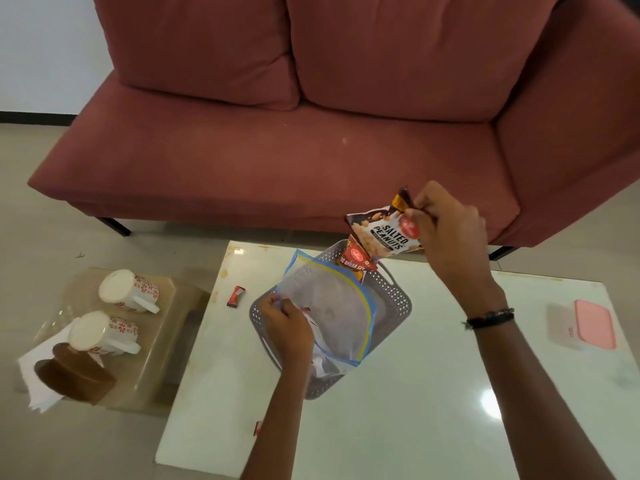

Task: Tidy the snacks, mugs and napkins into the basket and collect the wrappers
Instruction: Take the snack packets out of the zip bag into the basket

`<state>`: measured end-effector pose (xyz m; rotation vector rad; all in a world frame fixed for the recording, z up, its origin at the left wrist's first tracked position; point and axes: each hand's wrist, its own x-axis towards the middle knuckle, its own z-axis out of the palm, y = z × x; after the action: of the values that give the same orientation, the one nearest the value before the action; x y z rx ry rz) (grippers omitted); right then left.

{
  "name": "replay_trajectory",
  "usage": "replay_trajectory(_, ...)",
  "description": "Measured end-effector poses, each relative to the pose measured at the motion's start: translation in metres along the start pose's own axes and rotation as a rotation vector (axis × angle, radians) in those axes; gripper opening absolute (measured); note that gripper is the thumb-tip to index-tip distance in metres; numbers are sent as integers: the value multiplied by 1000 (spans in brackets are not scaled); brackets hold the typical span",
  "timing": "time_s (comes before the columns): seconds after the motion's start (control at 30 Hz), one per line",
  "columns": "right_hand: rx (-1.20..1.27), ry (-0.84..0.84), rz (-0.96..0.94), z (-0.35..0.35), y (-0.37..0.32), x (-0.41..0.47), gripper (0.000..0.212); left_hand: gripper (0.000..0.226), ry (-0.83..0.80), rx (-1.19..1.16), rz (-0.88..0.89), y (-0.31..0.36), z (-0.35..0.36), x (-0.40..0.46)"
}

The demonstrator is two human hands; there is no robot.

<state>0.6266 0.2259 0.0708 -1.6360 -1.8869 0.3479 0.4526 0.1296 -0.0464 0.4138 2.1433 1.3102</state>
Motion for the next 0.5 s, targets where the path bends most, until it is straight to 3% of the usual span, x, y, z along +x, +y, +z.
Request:
replay_trajectory(0.07,-83,-25,69,10,18,9,9,6,-6,12,0,-4,0,1)
replay_trajectory(0.17,-216,-217,147,54,51,8,2,12,-31,27,7,-7,1,1)
replay_trajectory(0.33,-380,-519,168,133,98,-11,15,18,-80,32,11,-17,3,2)
replay_trajectory(0.5,-474,-574,164,169,127,-19,24,21,-109,-21,18,-19,3,3)
